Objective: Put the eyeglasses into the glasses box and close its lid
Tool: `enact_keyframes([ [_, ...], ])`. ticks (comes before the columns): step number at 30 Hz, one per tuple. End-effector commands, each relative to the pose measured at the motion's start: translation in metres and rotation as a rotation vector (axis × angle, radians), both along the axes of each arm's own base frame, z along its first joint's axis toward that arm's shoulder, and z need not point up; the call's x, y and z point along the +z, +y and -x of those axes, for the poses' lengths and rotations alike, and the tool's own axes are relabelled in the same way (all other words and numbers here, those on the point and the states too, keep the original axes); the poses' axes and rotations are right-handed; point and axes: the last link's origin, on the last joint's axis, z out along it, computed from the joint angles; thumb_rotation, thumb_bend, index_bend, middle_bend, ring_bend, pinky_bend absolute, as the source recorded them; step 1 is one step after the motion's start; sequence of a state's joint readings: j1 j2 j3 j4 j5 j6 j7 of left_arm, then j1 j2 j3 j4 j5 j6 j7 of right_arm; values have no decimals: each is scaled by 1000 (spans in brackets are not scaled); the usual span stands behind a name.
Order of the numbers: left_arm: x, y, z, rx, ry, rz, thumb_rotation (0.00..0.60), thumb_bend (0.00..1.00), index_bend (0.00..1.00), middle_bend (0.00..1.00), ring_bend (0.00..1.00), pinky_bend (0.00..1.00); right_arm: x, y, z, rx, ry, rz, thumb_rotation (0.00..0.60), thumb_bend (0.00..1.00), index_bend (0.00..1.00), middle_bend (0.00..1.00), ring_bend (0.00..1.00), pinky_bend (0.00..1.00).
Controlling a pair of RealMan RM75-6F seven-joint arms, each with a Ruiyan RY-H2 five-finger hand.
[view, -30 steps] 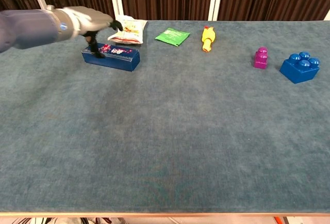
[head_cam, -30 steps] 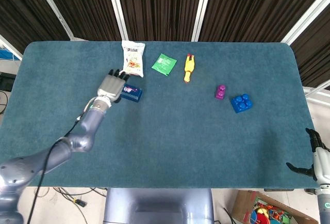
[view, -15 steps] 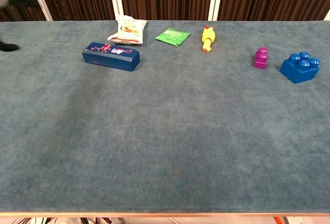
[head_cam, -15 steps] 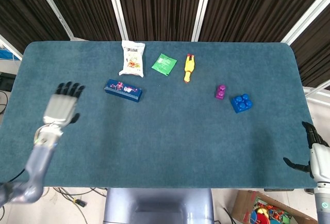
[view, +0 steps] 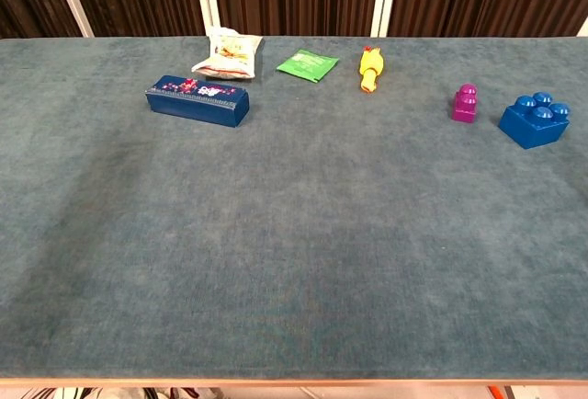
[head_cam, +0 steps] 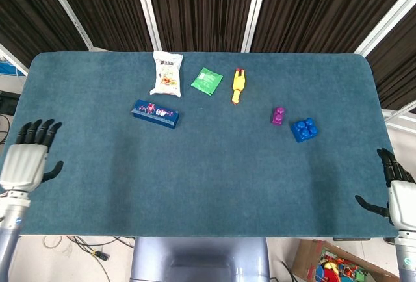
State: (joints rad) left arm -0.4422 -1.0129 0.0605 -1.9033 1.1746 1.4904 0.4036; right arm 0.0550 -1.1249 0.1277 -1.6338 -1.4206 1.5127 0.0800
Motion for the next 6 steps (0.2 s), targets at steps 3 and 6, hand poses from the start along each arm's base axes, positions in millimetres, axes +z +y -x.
enact_keyframes([
  [3,9,-10,4,-8,-5,-15,600,264,86,71,8,67,-2,-1,-1,6,4,-6,600,165,0,88,190,262],
  [6,9,-13,6,-2,-5,-4,600,264,86,71,8,66,-3,-1,-2,10,4,-9,600,166,0,88,190,262],
])
